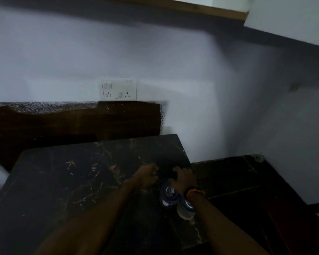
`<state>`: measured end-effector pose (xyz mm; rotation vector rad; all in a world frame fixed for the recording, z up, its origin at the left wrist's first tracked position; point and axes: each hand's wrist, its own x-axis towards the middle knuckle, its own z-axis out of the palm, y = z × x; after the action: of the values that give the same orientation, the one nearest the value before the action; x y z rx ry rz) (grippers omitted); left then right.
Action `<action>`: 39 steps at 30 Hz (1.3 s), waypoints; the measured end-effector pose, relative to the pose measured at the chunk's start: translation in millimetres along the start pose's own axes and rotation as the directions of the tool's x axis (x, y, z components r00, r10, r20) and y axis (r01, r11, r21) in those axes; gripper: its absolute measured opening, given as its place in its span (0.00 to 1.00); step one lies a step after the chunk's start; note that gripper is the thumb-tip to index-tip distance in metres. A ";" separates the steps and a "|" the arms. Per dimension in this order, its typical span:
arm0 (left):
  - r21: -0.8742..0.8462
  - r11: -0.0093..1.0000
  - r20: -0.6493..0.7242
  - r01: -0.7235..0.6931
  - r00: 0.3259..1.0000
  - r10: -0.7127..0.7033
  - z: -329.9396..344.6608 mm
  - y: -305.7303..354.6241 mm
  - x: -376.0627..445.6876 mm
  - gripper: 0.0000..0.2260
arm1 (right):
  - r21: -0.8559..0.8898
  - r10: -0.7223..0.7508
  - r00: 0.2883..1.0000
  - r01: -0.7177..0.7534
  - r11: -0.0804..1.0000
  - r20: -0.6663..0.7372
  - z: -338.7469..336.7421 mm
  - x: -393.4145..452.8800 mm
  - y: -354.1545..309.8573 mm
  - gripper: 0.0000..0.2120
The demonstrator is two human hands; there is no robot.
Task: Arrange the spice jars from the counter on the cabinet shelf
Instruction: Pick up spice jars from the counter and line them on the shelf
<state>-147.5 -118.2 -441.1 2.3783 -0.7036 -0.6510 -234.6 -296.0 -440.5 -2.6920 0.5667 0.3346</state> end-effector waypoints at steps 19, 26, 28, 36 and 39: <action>-0.451 0.861 0.039 0.235 0.969 -0.245 41.0 -32.4 -36.2 0.08 | -0.009 -0.071 0.995 0.072 0.997 0.071 46.1 -5.9 -5.5 0.47; -0.862 0.365 0.133 0.351 0.852 -0.506 42.3 -31.9 -46.2 0.16 | 0.396 -0.266 0.957 0.202 0.896 0.115 3.5 4.8 -30.3 0.44; -0.920 0.126 0.266 0.372 0.825 -0.498 39.2 -35.0 -47.5 0.21 | 0.511 -0.334 0.934 0.226 0.829 0.130 -10.0 6.2 -35.9 0.41; -0.887 -0.408 0.311 0.215 0.932 -0.186 25.6 -31.4 -52.2 0.27 | 0.772 -0.510 0.845 0.214 0.598 0.162 -42.6 11.7 -52.2 0.38; -0.886 -0.455 0.199 0.088 0.959 -0.203 24.5 -30.0 -52.0 0.25 | 0.818 -0.499 0.858 0.197 0.541 0.124 -44.5 15.7 -56.6 0.34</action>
<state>-190.6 -75.0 -463.0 0.5614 0.4215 -0.7473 -189.6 -270.9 -387.8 -1.7424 -0.0012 0.3292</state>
